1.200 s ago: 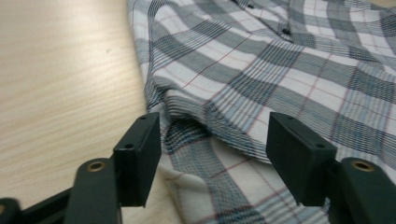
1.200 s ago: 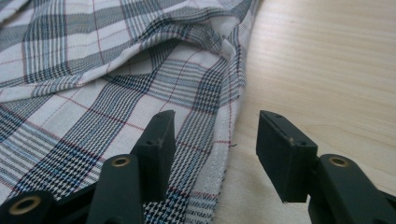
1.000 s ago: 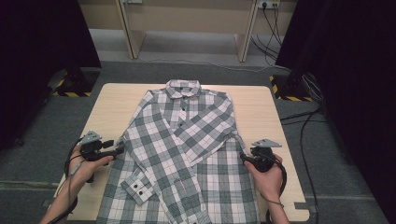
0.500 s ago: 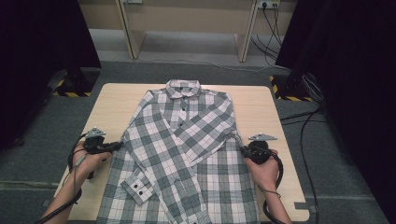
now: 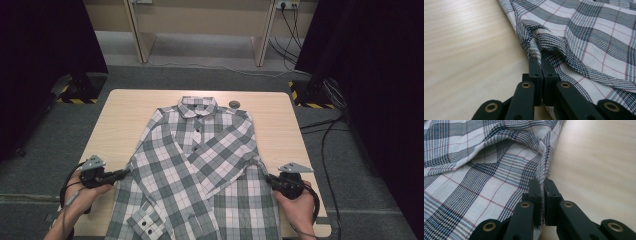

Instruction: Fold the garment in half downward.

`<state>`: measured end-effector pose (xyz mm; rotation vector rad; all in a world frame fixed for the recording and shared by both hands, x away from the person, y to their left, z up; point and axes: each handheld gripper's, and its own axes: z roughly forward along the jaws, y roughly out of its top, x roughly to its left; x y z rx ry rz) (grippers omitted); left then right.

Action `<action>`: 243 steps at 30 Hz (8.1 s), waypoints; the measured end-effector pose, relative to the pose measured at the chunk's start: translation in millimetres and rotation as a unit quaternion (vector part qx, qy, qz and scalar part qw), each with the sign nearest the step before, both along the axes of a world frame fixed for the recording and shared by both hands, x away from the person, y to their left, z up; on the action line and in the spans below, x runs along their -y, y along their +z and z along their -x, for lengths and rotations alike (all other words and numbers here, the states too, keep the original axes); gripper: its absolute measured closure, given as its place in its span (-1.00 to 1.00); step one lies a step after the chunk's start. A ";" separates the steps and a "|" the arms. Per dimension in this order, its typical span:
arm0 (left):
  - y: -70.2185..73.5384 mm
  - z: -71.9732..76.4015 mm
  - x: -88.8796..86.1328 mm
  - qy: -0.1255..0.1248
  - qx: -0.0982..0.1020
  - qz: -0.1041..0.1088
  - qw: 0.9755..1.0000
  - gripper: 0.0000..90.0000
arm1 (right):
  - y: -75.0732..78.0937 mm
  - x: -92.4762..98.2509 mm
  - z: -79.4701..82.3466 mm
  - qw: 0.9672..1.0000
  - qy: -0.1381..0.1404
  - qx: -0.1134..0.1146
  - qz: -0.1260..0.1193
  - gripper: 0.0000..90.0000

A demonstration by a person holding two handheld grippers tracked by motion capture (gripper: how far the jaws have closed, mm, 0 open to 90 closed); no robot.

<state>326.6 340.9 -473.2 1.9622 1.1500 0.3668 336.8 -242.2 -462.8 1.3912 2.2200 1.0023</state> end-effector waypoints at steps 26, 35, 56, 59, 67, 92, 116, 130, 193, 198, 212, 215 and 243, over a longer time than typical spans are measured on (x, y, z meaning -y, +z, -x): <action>50.5 -64.7 5.7 -0.002 0.105 0.013 0.994 -0.38 | 48.1 -9.2 -42.6 0.999 0.008 0.045 0.001 -0.20; 60.6 -136.5 30.4 -0.021 0.118 -0.026 0.992 -0.30 | 56.4 -25.3 -115.1 1.000 0.004 0.022 -0.003 -0.16; 7.1 -230.7 70.7 0.012 0.019 -0.067 0.998 -0.16 | 17.3 -49.2 -229.1 0.999 -0.031 -0.042 0.016 -0.05; 1.2 -232.8 74.0 0.020 0.012 -0.067 0.998 -0.08 | 13.8 -55.7 -234.6 0.998 -0.025 -0.049 0.032 0.01; -5.2 -230.7 76.7 0.014 0.009 -0.048 0.999 0.42 | 2.2 -60.0 -234.1 0.998 -0.023 -0.043 0.037 0.53; 48.9 -219.4 89.9 0.110 0.078 0.049 0.990 0.94 | 35.5 -73.3 -215.6 0.995 -0.074 0.052 0.028 0.87; 113.6 -225.6 86.3 0.112 0.145 0.085 0.979 0.95 | 88.9 -75.3 -218.5 0.986 -0.108 0.126 0.027 0.88; 129.5 -227.8 88.6 0.117 0.160 0.092 0.976 0.95 | 112.1 -73.2 -221.3 0.982 -0.120 0.146 0.015 0.88; 201.9 -232.7 80.6 0.130 0.213 0.107 0.963 0.96 | 193.4 -84.1 -235.3 0.968 -0.143 0.207 -0.014 0.88; 206.0 -233.5 81.5 0.129 0.212 0.108 0.963 0.96 | 200.6 -83.4 -235.2 0.967 -0.144 0.211 -0.015 0.88; 227.0 -235.0 83.2 0.126 0.226 0.103 0.960 0.96 | 219.7 -82.9 -237.5 0.964 -0.149 0.220 -0.021 0.88; 233.4 -235.0 83.1 0.125 0.230 0.102 0.960 0.96 | 223.9 -83.4 -237.8 0.963 -0.149 0.223 -0.022 0.88; 267.3 -242.1 78.1 0.126 0.254 0.095 0.954 0.96 | 258.8 -86.1 -247.6 0.958 -0.148 0.245 -0.033 0.88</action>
